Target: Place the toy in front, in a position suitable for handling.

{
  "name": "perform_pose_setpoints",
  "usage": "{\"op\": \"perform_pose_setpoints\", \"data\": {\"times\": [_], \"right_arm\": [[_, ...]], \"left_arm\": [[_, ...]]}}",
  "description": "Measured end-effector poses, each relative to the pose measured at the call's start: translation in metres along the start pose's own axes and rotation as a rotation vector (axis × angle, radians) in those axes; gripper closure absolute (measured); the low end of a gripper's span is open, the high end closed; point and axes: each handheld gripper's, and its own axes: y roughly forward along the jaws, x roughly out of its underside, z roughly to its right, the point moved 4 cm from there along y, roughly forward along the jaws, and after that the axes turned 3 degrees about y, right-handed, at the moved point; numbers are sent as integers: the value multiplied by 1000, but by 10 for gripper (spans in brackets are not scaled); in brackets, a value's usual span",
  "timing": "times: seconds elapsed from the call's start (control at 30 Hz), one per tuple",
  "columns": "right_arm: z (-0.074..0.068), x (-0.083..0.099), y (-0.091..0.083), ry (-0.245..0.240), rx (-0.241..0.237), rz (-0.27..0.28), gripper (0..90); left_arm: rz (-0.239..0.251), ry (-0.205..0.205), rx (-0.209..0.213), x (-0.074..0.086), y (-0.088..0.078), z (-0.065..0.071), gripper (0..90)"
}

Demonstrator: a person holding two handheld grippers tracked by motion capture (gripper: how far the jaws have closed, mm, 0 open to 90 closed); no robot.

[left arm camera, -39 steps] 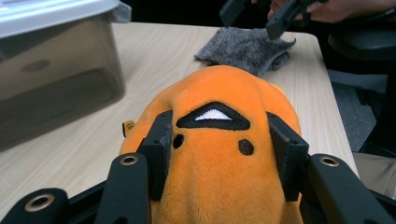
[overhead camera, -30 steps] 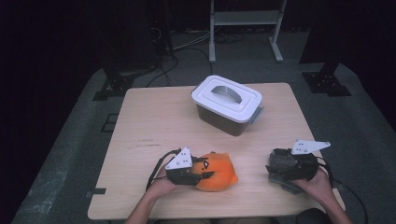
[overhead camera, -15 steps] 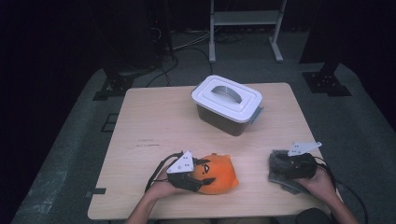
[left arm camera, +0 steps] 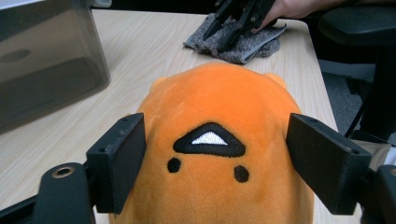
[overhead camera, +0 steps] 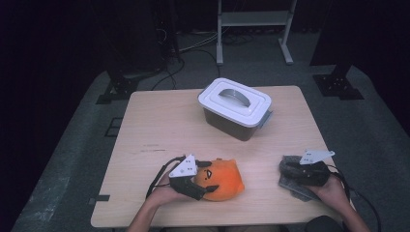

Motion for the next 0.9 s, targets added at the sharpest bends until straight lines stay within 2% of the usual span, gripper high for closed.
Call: {"op": "perform_pose_setpoints", "data": {"times": [0.13,0.33,0.43,0.5,0.6,0.73,0.83,0.87,0.9], "right_arm": [[2,2,-1,6,4,14,705],[4,3,-3,16,4,9,786],[7,3,-3,60,-22,16,797],[7,2,-4,71,-29,14,800],[8,-2,-11,98,-72,53,802],[-1,-20,-24,89,-136,141,801],[-16,-41,-34,49,-197,202,801],[-16,-41,-34,49,-197,202,801],[-31,-59,-38,4,-242,237,801]], "left_arm": [[-12,-9,7,2,-1,0,194],[-38,15,6,3,5,6,225],[-41,22,3,2,6,7,240],[-46,30,0,2,6,7,252],[-44,33,2,2,7,7,292],[-40,34,3,1,10,7,305],[-42,40,4,1,11,7,307],[-42,40,4,1,11,7,308],[-42,43,2,1,12,7,311]]}}
